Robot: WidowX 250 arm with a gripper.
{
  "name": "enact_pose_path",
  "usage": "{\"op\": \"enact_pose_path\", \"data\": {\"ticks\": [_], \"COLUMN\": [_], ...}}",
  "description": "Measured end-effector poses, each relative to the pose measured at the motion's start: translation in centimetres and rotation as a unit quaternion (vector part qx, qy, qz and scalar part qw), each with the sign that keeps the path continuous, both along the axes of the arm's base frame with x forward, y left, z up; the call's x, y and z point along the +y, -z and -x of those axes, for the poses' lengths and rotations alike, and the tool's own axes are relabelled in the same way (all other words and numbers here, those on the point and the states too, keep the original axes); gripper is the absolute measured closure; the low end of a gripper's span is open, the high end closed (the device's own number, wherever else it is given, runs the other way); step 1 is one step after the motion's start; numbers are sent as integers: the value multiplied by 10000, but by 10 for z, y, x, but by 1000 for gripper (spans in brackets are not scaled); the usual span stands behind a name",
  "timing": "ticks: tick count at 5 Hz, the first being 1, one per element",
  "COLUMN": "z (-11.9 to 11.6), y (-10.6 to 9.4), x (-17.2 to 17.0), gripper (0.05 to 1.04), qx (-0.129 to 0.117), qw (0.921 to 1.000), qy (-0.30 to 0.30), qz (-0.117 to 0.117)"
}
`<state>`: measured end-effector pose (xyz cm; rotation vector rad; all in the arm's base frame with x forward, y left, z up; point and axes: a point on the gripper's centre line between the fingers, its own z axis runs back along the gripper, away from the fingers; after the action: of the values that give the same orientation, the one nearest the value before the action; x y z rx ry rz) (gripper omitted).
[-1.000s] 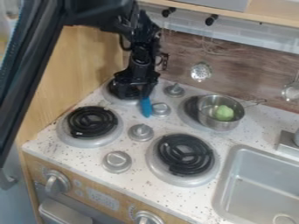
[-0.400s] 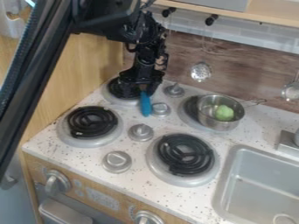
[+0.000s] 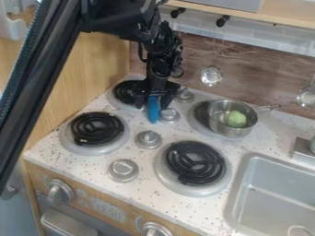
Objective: Move the blue fork to the right bottom burner
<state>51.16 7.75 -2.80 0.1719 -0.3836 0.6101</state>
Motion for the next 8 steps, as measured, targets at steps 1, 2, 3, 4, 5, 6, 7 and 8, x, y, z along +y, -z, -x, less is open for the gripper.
{"op": "enact_pose_path", "data": {"ticks": [1, 2, 3, 4, 5, 6, 7, 8], "z": [-9, -12, -9, -5, 4, 35, 59, 82], "y": [9, 12, 12, 14, 12, -6, -37, -62], "x": [-4, -4, -1, -9, -9, -11, -14, -16], "gripper": [133, 412, 588, 602, 635, 740, 749, 749], "qx": [31, 165, 290, 468, 554, 545, 228, -31], "qw": [9998, 9996, 9992, 9980, 9959, 9943, 9950, 9952], "qy": [118, 210, 261, 389, 616, 775, 842, 935], "qz": [134, 122, -44, -174, -361, -481, -483, -285]}}
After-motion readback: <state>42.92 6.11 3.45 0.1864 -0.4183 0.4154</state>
